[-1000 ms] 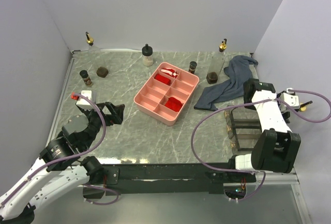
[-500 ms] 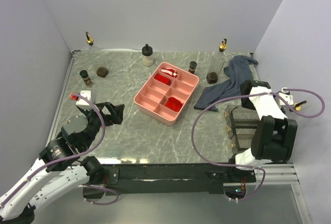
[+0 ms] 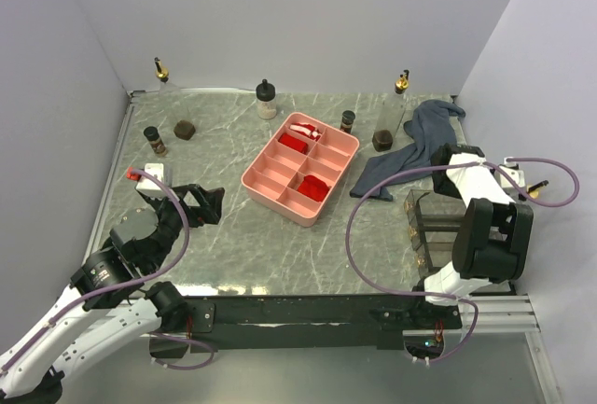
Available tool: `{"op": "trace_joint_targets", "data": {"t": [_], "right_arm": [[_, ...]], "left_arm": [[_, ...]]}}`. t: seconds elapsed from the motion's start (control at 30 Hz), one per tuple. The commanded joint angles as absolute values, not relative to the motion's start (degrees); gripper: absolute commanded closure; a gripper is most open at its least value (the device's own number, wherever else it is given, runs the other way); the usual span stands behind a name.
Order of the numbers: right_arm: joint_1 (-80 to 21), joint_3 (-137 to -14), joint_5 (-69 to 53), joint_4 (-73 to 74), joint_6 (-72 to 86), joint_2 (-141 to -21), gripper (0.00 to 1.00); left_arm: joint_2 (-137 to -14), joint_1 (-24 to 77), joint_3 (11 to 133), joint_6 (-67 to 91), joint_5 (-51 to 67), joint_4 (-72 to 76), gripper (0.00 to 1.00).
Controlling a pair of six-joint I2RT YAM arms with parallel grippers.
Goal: Organize the condiment bottles
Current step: Place the bottle in the storage box.
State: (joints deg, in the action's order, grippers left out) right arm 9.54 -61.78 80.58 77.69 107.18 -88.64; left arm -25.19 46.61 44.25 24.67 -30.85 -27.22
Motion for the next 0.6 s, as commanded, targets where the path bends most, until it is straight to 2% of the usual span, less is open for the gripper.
{"op": "trace_joint_targets", "data": {"t": [0.0, 0.03, 0.07, 0.13, 0.17, 0.27, 0.43, 0.53, 0.57], "right_arm": [[10.02, -65.21, 100.37, 80.15, 111.71, -90.08, 0.91], [10.02, -65.39, 100.28, 80.24, 111.80, -90.35, 0.86], [10.02, -65.22, 100.28, 80.16, 111.97, -90.35, 0.71], [10.02, -64.78, 100.28, 80.24, 112.67, -89.91, 0.52], [10.02, -64.69, 100.28, 80.16, 112.76, -89.22, 0.38], [9.84, -64.34, 100.28, 80.07, 113.11, -87.81, 0.25], [8.53, -64.34, 100.28, 80.07, 112.15, -86.92, 0.20], [7.21, -64.69, 100.28, 80.07, 110.57, -87.10, 0.06], [6.86, -64.77, 100.28, 80.24, 110.22, -87.10, 0.05]], "left_arm": [[-24.35, 46.67, 43.95, 23.73, -30.41, -25.31, 0.03], [-24.35, 46.67, 43.86, 23.73, -30.41, -25.23, 0.03], [-24.26, 46.67, 43.86, 23.73, -30.41, -25.22, 0.03], [-24.26, 46.67, 43.86, 23.73, -30.50, -25.22, 0.03], [-24.17, 46.76, 43.94, 23.73, -30.59, -25.31, 0.04], [-23.99, 46.67, 44.03, 23.82, -30.59, -25.31, 0.03], [-23.56, 46.76, 44.03, 23.82, -30.76, -25.49, 0.03], [-23.03, 46.76, 43.86, 23.73, -30.59, -25.14, 0.03], [-23.03, 46.67, 43.94, 23.64, -30.59, -25.14, 0.03]]}}
